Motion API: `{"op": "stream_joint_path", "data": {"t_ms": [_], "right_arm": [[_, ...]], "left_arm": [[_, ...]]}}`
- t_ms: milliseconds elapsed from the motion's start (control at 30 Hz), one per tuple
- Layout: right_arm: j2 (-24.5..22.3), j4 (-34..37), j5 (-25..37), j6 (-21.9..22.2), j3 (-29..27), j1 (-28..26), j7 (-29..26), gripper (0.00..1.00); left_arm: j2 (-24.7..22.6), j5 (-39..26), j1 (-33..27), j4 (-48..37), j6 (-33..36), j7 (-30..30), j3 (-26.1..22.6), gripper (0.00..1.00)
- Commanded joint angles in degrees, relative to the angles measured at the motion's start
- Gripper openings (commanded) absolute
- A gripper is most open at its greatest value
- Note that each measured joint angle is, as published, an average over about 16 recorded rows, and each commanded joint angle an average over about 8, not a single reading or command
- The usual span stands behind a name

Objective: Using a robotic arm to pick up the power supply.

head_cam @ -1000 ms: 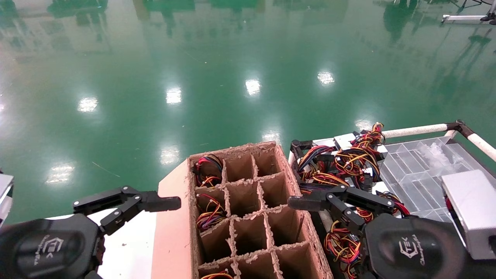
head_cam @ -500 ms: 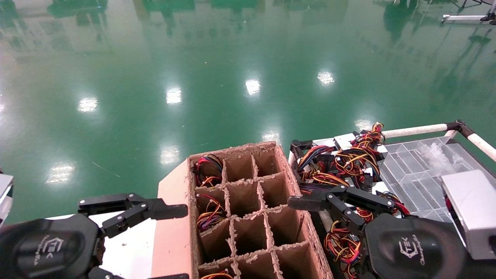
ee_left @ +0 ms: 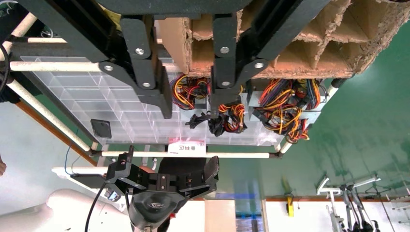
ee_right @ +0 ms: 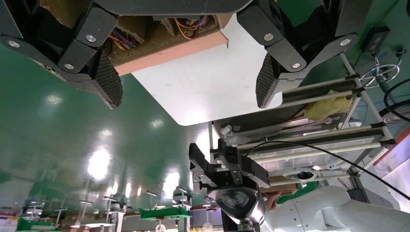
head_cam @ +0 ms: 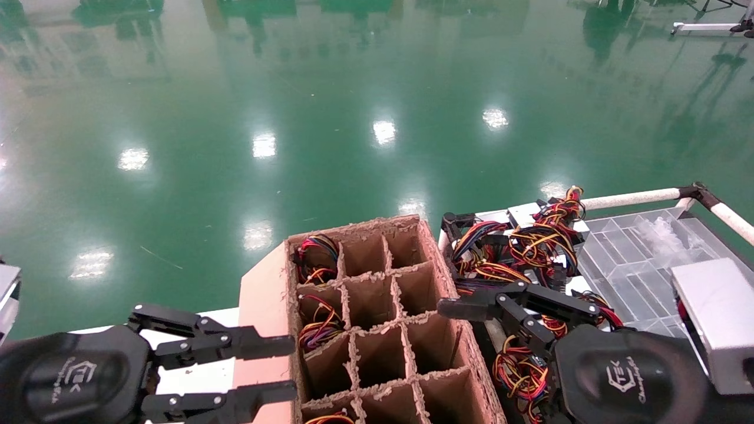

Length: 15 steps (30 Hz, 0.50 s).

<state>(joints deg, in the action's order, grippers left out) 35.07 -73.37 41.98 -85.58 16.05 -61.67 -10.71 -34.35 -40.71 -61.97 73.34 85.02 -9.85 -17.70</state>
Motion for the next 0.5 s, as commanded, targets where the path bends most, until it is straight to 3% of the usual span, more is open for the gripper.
{"op": "stream_joint_path", "data": {"t_ms": [33,200,333,400,500], "right_arm": [[-0.02,-0.02,-0.03,-0.03,-0.01,0.01,-0.01,1.0],[0.3,0.13,0.86,0.48,0.29,-0.26,0.15,1.0],[2.08,0.78,5.03,2.49,1.83,-2.1,0.66,1.0],[3.89,1.62,7.95,3.88,3.08,-3.83,0.87,1.0],[7.44,3.61,12.61,5.97,5.29,-7.02,1.22,1.0]], "left_arm": [[0.0,0.0,0.0,0.0,0.0,0.0,0.0,0.0],[0.0,0.0,0.0,-0.01,0.0,0.0,0.0,0.0],[0.0,0.0,-0.01,-0.02,0.01,0.01,-0.01,0.02],[0.0,0.01,-0.02,-0.03,0.01,0.02,-0.02,0.18],[0.0,0.01,-0.02,-0.04,0.02,0.02,-0.03,0.55]]}}
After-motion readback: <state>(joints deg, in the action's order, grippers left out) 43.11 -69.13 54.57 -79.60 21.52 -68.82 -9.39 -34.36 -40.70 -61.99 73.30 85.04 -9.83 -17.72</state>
